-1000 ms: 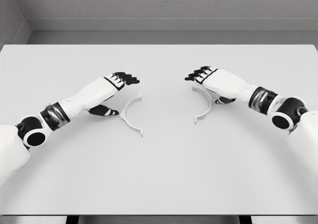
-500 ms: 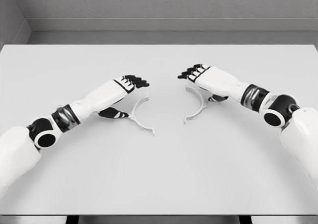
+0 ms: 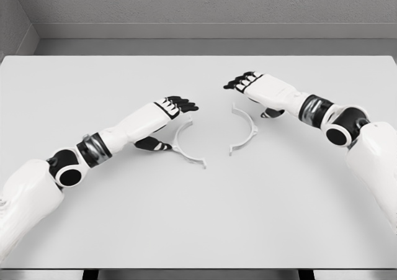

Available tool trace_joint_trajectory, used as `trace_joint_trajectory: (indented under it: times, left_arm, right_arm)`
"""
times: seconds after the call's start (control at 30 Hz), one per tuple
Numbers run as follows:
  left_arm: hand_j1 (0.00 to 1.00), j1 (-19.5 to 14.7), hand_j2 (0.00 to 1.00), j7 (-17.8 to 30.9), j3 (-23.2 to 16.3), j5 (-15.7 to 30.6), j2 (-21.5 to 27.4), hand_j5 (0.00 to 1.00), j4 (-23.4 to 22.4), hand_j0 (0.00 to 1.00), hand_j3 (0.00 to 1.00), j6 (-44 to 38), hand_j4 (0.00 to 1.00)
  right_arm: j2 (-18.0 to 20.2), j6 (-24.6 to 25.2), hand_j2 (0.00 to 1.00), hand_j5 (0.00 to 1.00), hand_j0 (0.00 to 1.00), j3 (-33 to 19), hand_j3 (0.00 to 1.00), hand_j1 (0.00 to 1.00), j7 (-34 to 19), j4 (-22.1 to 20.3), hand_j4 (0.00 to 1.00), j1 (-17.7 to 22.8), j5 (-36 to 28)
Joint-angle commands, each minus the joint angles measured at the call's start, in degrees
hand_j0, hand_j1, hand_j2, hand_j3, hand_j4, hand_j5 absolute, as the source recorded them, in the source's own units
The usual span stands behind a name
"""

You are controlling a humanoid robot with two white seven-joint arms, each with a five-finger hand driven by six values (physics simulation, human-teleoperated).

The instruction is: Assemble PVC drainage pipe clamps

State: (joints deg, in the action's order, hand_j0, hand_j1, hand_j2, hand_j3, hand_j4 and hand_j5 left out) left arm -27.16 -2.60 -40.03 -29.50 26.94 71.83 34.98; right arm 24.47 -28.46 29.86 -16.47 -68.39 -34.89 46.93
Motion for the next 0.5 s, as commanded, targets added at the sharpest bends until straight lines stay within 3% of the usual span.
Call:
trace_joint_trajectory:
  times: [0.0,0.47]
  left_arm:
    - [1.00,0.0,1.00,0.0,0.0,0.3,-0.6,1.00,0.1,1.00,1.00,0.0,1.00]
    - [1.00,0.4,1.00,0.0,0.0,-0.1,-4.3,1.00,-0.1,1.00,1.00,0.0,1.00]
  right_arm:
    - [-0.6,0.1,1.00,1.00,1.00,0.3,1.00,1.00,0.0,0.4,1.00,0.0,-0.3]
    - [-0.7,0.5,1.00,1.00,1.00,2.1,1.00,1.00,0.0,-0.4,1.00,0.1,-0.2]
